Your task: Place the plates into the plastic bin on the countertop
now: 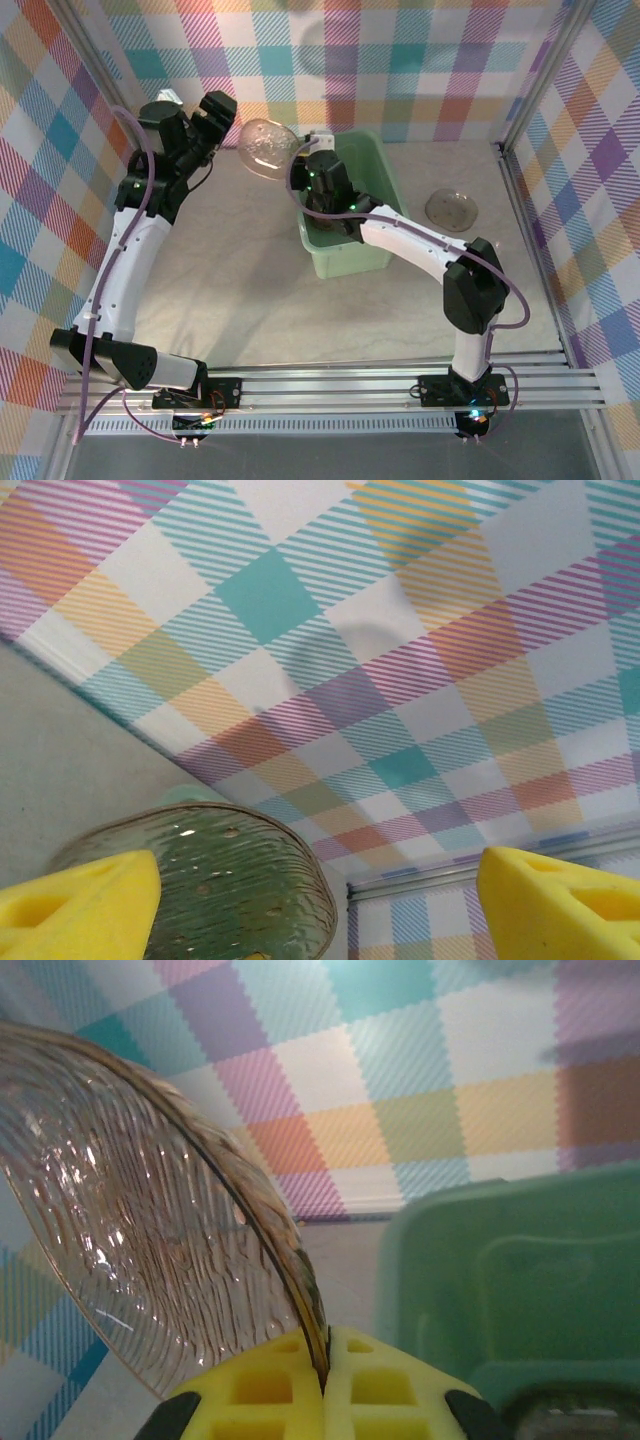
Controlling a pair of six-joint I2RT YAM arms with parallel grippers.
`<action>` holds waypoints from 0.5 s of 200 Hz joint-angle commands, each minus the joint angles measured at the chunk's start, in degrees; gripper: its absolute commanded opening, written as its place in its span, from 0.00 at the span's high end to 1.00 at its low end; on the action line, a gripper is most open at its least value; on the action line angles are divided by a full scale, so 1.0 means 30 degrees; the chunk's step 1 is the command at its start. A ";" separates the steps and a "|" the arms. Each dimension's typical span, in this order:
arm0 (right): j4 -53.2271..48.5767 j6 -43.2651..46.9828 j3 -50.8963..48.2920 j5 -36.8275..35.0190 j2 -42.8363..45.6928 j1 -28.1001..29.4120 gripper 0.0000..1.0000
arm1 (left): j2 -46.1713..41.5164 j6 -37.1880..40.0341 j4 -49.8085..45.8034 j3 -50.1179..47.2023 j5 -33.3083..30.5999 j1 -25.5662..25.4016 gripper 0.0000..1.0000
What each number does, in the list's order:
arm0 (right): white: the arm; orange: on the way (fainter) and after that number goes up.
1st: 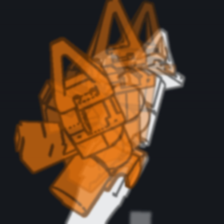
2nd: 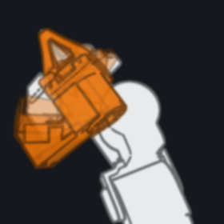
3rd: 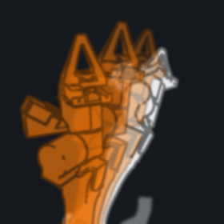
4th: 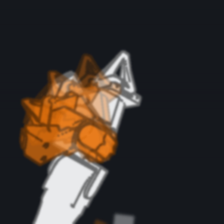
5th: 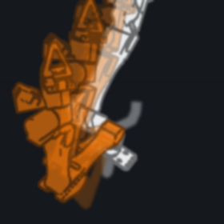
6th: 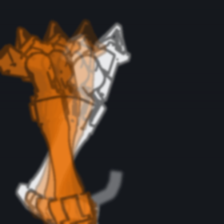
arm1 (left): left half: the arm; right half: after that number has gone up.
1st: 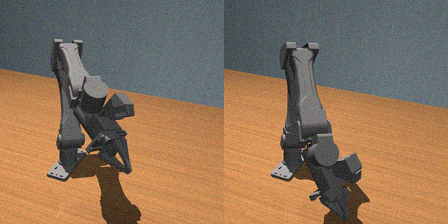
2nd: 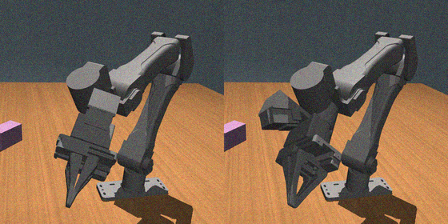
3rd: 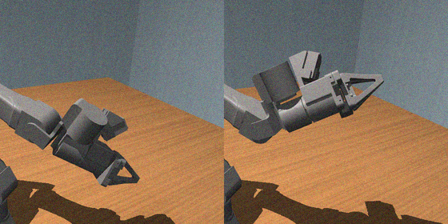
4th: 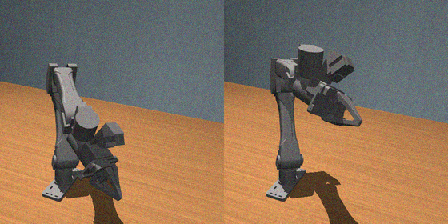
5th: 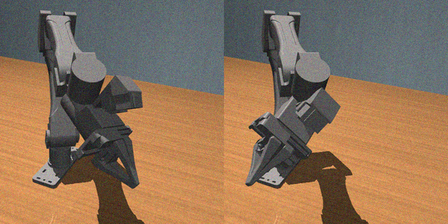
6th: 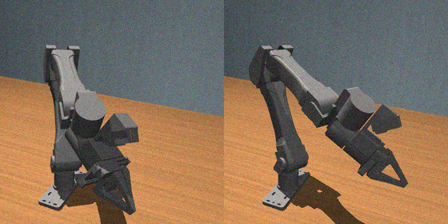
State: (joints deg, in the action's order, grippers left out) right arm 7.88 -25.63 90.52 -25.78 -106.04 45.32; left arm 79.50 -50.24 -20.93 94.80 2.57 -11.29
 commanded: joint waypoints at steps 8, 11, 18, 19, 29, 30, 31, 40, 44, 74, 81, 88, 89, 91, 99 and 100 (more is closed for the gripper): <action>-0.1186 -0.3707 -0.0708 -0.0971 0.2077 -0.0700 1.00 | 0.0172 0.2304 0.0004 0.0658 0.1255 0.0686 0.18; -0.1362 -0.4034 -0.0771 -0.0974 0.2154 -0.0767 1.00 | 0.0186 0.2508 0.0003 0.0615 0.1308 0.0753 0.18; -0.1979 -0.4886 -0.0844 -0.1055 0.2399 -0.0942 1.00 | 0.0237 0.2950 -0.0019 0.0498 0.1466 0.0908 0.18; -0.2112 -0.5027 -0.0831 -0.1080 0.2437 -0.0964 1.00 | 0.0257 0.3007 -0.0037 0.0474 0.1477 0.0929 0.18; -0.3898 -0.6839 -0.0534 -0.1302 0.2771 -0.1201 1.00 | 0.0384 0.3186 -0.0291 0.0322 0.1603 0.1134 0.18; -0.4156 -0.7029 -0.0500 -0.1306 0.2814 -0.1225 1.00 | 0.0418 0.3169 -0.0305 0.0313 0.1633 0.1145 0.18; -0.4373 -0.7212 -0.0454 -0.1307 0.2835 -0.1252 1.00 | 0.0435 0.3175 -0.0312 0.0293 0.1663 0.1180 0.18; -0.5887 -0.8719 -0.0265 -0.1417 0.3160 -0.1434 1.00 | 0.0602 0.3067 -0.0203 0.0083 0.2204 0.1391 0.18; -0.6421 -0.9417 -0.0258 -0.1515 0.3309 -0.1493 1.00 | 0.0673 0.3081 -0.0085 -0.0020 0.2452 0.1458 0.18; -0.9046 -1.4159 -0.1349 -0.2166 0.4460 -0.1949 1.00 | 0.1405 0.3016 0.0360 -0.0385 0.3526 0.1811 0.17; -0.9666 -1.5180 -0.1376 -0.2162 0.4588 -0.2015 1.00 | 0.1660 0.2759 0.0488 -0.0426 0.3900 0.1945 0.16; -1.0309 -1.5795 -0.1381 -0.2160 0.4592 -0.2032 1.00 | 0.1976 0.2615 0.0979 -0.0513 0.4826 0.2097 0.16; -1.0379 -1.5901 -0.1407 -0.2159 0.4603 -0.2022 1.00 | 0.2034 0.2591 0.1092 -0.0530 0.4988 0.2124 0.16; -1.0505 -1.6091 -0.1412 -0.2137 0.4611 -0.2014 1.00 | 0.2129 0.2543 0.1272 -0.0528 0.5197 0.2174 0.16; -1.0998 -1.6797 -0.1488 -0.2073 0.4620 -0.2014 1.00 | 0.2594 0.2411 0.1496 -0.0425 0.6171 0.2344 0.16; -1.1046 -1.6886 -0.1519 -0.2057 0.4632 -0.2013 1.00 | 0.2651 0.2401 0.1497 -0.0398 0.6246 0.2365 0.16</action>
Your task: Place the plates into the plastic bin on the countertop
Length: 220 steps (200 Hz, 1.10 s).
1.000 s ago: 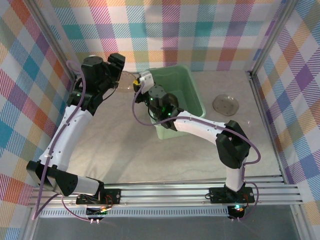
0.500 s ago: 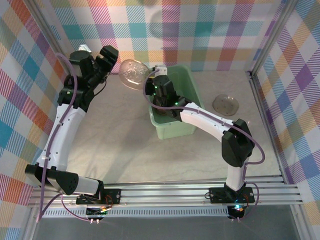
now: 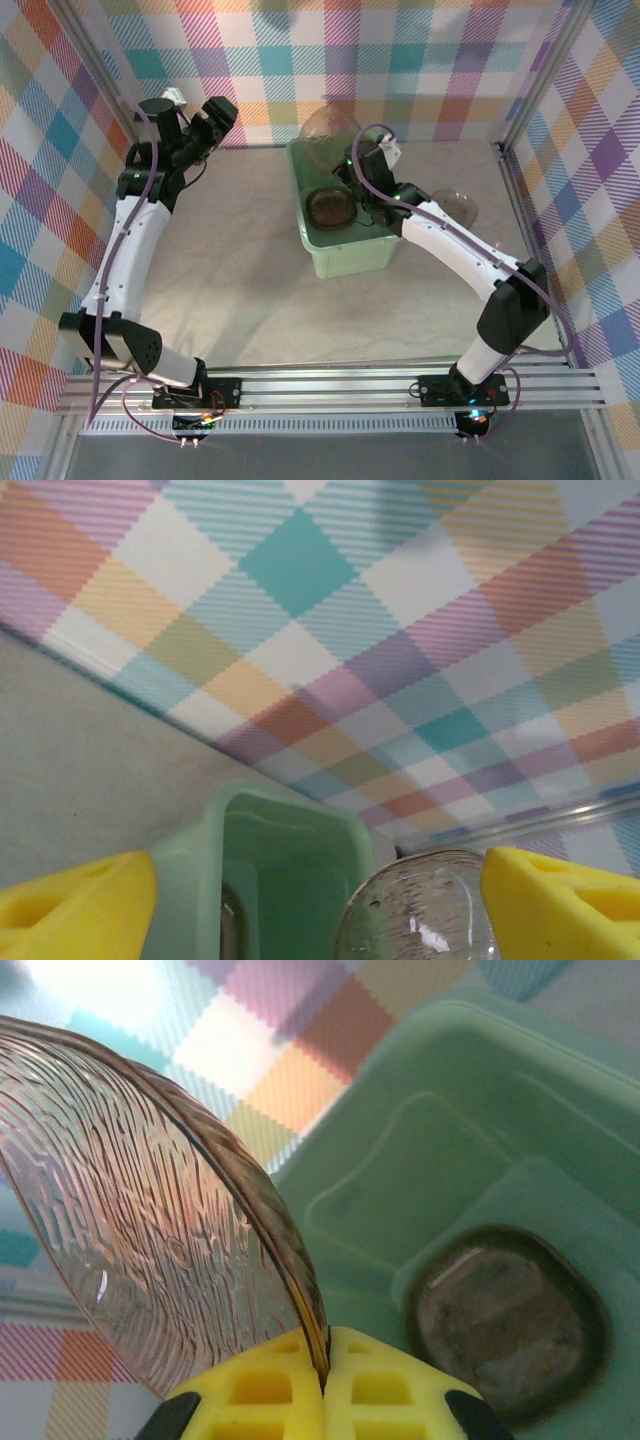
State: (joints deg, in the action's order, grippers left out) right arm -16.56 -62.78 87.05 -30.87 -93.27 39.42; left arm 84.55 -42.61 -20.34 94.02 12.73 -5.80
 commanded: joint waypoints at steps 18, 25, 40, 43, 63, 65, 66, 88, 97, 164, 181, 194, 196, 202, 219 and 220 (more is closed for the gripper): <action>-0.3798 -0.6167 -0.0505 -0.0256 0.0284 -0.0071 1.00 | 0.1907 0.0308 0.1301 0.0150 0.3982 0.0688 0.16; -0.3952 -0.6495 -0.0485 -0.0231 0.0188 -0.0044 1.00 | 0.2179 0.0466 0.1263 0.0130 0.4137 0.0747 0.16; -0.4303 -0.6994 -0.0312 -0.0186 -0.0097 -0.0046 1.00 | 0.2634 0.0736 0.1301 -0.0328 0.4280 0.0899 0.16; -0.4300 -0.7117 -0.0298 -0.0170 -0.0196 -0.0059 1.00 | 0.2701 0.0790 0.1623 -0.0429 0.4307 0.0922 0.16; -0.4485 -0.7935 -0.0122 0.0071 -0.0695 -0.0044 1.00 | 0.3353 0.1324 0.2111 -0.0807 0.4555 0.1137 0.16; -0.4526 -0.7967 -0.0083 0.0090 -0.0761 -0.0044 1.00 | 0.3408 0.1374 0.2119 -0.0847 0.4584 0.1164 0.16; -0.4543 -0.7992 -0.0076 0.0107 -0.0802 -0.0044 1.00 | 0.3447 0.1417 0.2120 -0.0859 0.4609 0.1168 0.16; -0.5108 -0.9060 0.0369 0.0140 -0.1471 -0.0036 1.00 | 0.4073 0.2140 0.2029 -0.1037 0.4770 0.1403 0.16; -0.5174 -0.9562 0.0417 0.0162 -0.1750 -0.0059 1.00 | 0.4264 0.2408 0.2006 -0.1126 0.4751 0.1508 0.16; -0.5462 -1.1252 0.1482 0.3245 -0.4392 -0.0621 1.00 | 0.5461 0.1885 0.3920 -0.1392 0.4166 0.1759 0.16; -0.5925 -1.1718 0.1986 0.4022 -0.4972 -0.0873 1.00 | 0.5819 0.1820 0.4727 -0.1071 0.4040 0.1743 0.15; -0.6171 -1.2105 0.2308 0.4529 -0.5328 -0.1089 1.00 | 0.6246 0.1742 0.5025 -0.0796 0.3821 0.1758 0.15; -0.6229 -1.2152 0.2392 0.4544 -0.5369 -0.1096 1.00 | 0.6314 0.1691 0.5066 -0.0764 0.3815 0.1736 0.15; -0.6501 -1.2323 0.2615 0.4563 -0.5501 -0.1124 1.00 | 0.6550 0.1540 0.5257 -0.0657 0.3811 0.1757 0.15; -0.7090 -1.2594 0.3287 0.4807 -0.5969 -0.1271 1.00 | 0.7231 0.1211 0.5626 -0.0225 0.4011 0.1751 0.15; -0.7114 -1.2605 0.3323 0.4810 -0.5998 -0.1273 1.00 | 0.7277 0.1203 0.5646 -0.0211 0.4014 0.1755 0.15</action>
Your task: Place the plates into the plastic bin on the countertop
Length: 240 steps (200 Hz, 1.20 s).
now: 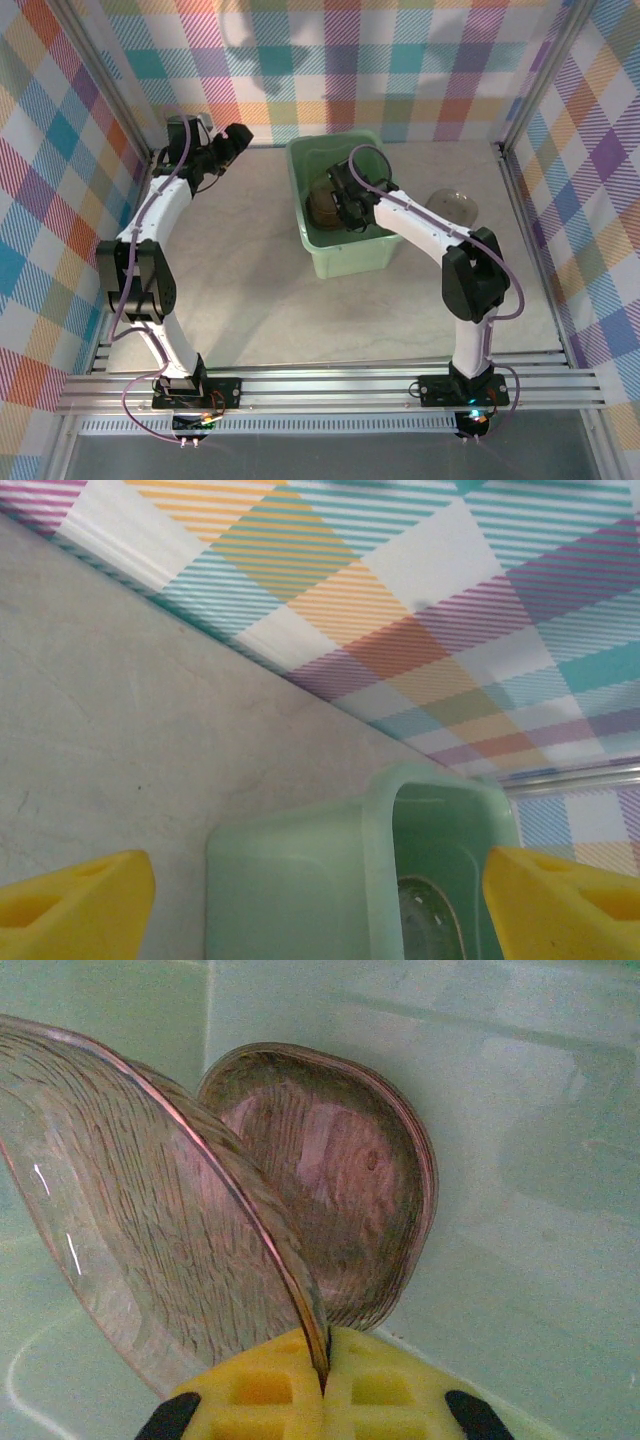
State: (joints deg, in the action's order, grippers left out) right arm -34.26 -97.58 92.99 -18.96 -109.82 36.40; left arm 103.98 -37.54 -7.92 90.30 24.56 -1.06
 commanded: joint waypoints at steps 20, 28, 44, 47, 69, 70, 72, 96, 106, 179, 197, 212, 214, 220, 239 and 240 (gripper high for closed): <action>-0.1410 -0.1387 0.1948 0.0893 -0.1026 -0.0386 1.00 | 0.1247 -0.0692 0.1763 0.1190 0.0211 0.0177 0.15; -0.1416 -0.1439 0.2140 0.0978 -0.1274 -0.0478 1.00 | 0.1284 -0.0630 0.1934 0.1105 0.0302 0.0173 0.14; -0.1554 -0.1405 0.2612 0.1244 -0.1728 -0.0605 1.00 | 0.1184 -0.0453 0.2072 0.0850 0.0366 0.0207 0.14; -0.1576 -0.1400 0.2677 0.1251 -0.1789 -0.0619 1.00 | 0.1134 -0.0405 0.2141 0.0784 0.0405 0.0185 0.14; -0.1460 -0.1410 0.2883 0.1472 -0.2244 -0.0751 1.00 | 0.1022 -0.0153 0.2524 0.0403 0.0574 0.0206 0.14; -0.1465 -0.1405 0.2906 0.1479 -0.2272 -0.0759 1.00 | 0.1022 -0.0148 0.2524 0.0400 0.0574 0.0207 0.14; -0.1469 -0.1437 0.2938 0.1543 -0.2329 -0.0765 1.00 | 0.1015 -0.0144 0.2517 0.0376 0.0574 0.0207 0.14; -0.1216 -0.1633 0.3134 0.2021 -0.2843 -0.0767 1.00 | 0.0963 0.0097 0.2192 0.0477 0.0578 0.0207 0.14; -0.1185 -0.1688 0.3232 0.2250 -0.3025 -0.0767 1.00 | 0.0930 0.0387 0.1906 0.0572 0.0530 0.0228 0.14; -0.0349 -0.1435 0.2956 0.2815 -0.4048 -0.0767 1.00 | 0.0539 0.1060 0.1269 0.0062 0.0516 0.0221 0.13; 0.0226 -0.1560 0.2544 0.2921 -0.4200 -0.0796 1.00 | 0.0385 0.1087 0.1028 -0.0084 0.0432 0.0214 0.13; 0.0501 -0.1633 0.2362 0.3044 -0.4313 -0.0822 1.00 | 0.0235 0.1196 0.0685 -0.0029 0.0342 0.0206 0.14; 0.0553 -0.1648 0.2333 0.3062 -0.4348 -0.0817 1.00 | 0.0195 0.1232 0.0643 -0.0009 0.0318 0.0207 0.13; 0.0657 -0.1607 0.2264 0.3145 -0.4414 -0.0797 1.00 | 0.0171 0.1355 0.0516 0.0015 0.0267 0.0204 0.13; 0.0687 -0.1694 0.2088 0.3492 -0.4584 -0.0811 1.00 | 0.0140 0.1527 0.0068 0.0162 0.0106 0.0206 0.13; 0.0678 -0.1708 0.2084 0.3514 -0.4584 -0.0804 1.00 | 0.0142 0.1527 0.0066 0.0162 0.0106 0.0206 0.13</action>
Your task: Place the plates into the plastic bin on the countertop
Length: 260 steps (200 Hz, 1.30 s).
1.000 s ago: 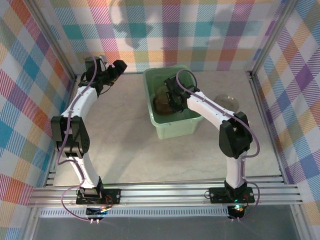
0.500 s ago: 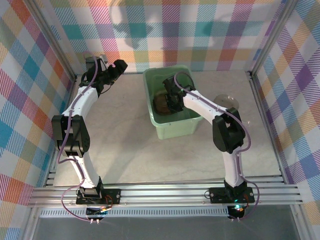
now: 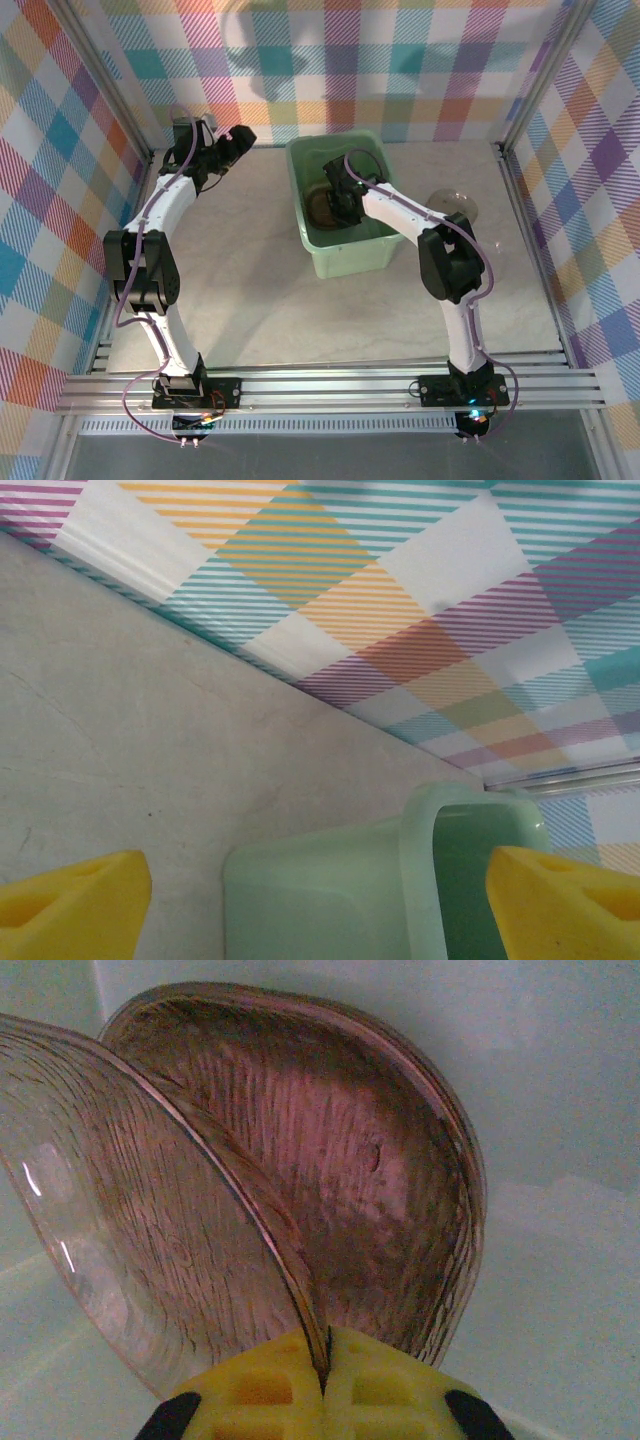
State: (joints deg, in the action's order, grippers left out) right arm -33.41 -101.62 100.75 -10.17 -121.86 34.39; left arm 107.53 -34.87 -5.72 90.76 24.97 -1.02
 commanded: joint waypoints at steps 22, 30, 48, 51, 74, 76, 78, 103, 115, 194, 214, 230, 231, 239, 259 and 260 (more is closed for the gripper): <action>0.0001 -0.0594 -0.0649 0.0622 -0.0520 -0.0126 1.00 | -0.1008 0.0587 -0.0702 0.0026 -0.0003 0.0141 0.13; -0.0342 -0.0637 -0.0646 0.0503 -0.0433 -0.0137 1.00 | -0.0979 0.0554 -0.0703 0.0054 -0.0004 0.0104 0.13; -0.0903 -0.0648 -0.0860 0.0419 -0.0155 -0.0126 1.00 | -0.0891 0.0580 -0.0760 0.0075 -0.0004 0.0053 0.13; -0.0905 -0.0664 -0.0947 0.0390 -0.0075 -0.0126 1.00 | -0.0891 0.0579 -0.0761 0.0069 -0.0004 0.0047 0.13; -0.0921 -0.0842 -0.1313 0.0173 0.0059 -0.0136 1.00 | -0.0734 0.0551 -0.0746 0.0073 0.0020 0.0044 0.13; -0.0931 -0.0850 -0.1324 0.0148 0.0049 -0.0128 1.00 | -0.0720 0.0550 -0.0735 0.0077 0.0024 0.0038 0.13; -0.0941 -0.0844 -0.1290 0.0142 0.0039 -0.0127 1.00 | -0.0716 0.0550 -0.0732 0.0071 0.0018 0.0029 0.13; -0.0562 -0.0705 -0.1169 -0.0063 -0.0185 -0.0163 0.99 | -0.0554 0.0494 -0.0706 0.0178 -0.0004 0.0016 0.13; -0.0528 -0.0558 -0.1129 -0.0124 -0.0262 -0.0207 0.98 | -0.0454 0.0465 -0.0732 0.0270 0.0026 -0.0014 0.13; -0.1330 -0.0634 -0.1737 -0.0417 0.0263 -0.0324 0.79 | 0.0175 0.0384 -0.0995 0.0931 -0.0062 -0.0146 0.13; -0.1512 -0.0629 -0.1757 -0.0516 0.0463 -0.0360 0.70 | 0.0325 0.0345 -0.1068 0.1145 -0.0090 -0.0192 0.13; -0.1531 -0.0372 -0.1832 -0.0771 0.0866 -0.0418 0.65 | 0.0398 0.0355 -0.1141 0.1255 -0.0179 -0.0248 0.13; -0.1555 -0.0358 -0.1829 -0.0799 0.0895 -0.0419 0.64 | 0.0398 0.0350 -0.1142 0.1262 -0.0179 -0.0247 0.13; -0.1745 -0.0186 -0.1795 -0.0944 0.1078 -0.0452 0.61 | 0.0441 0.0351 -0.1142 0.1292 -0.0208 -0.0247 0.13; -0.1727 0.0108 -0.1903 -0.0944 0.1489 -0.0593 0.54 | 0.0678 0.0290 -0.1226 0.1465 -0.0267 -0.0305 0.13; -0.1726 0.0116 -0.1893 -0.0944 0.1500 -0.0594 0.54 | 0.0700 0.0288 -0.1228 0.1485 -0.0267 -0.0306 0.13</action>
State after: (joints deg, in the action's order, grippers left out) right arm -34.96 -102.56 95.92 -11.53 -121.75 33.34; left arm 108.51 -34.63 -9.02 92.86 24.67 -1.43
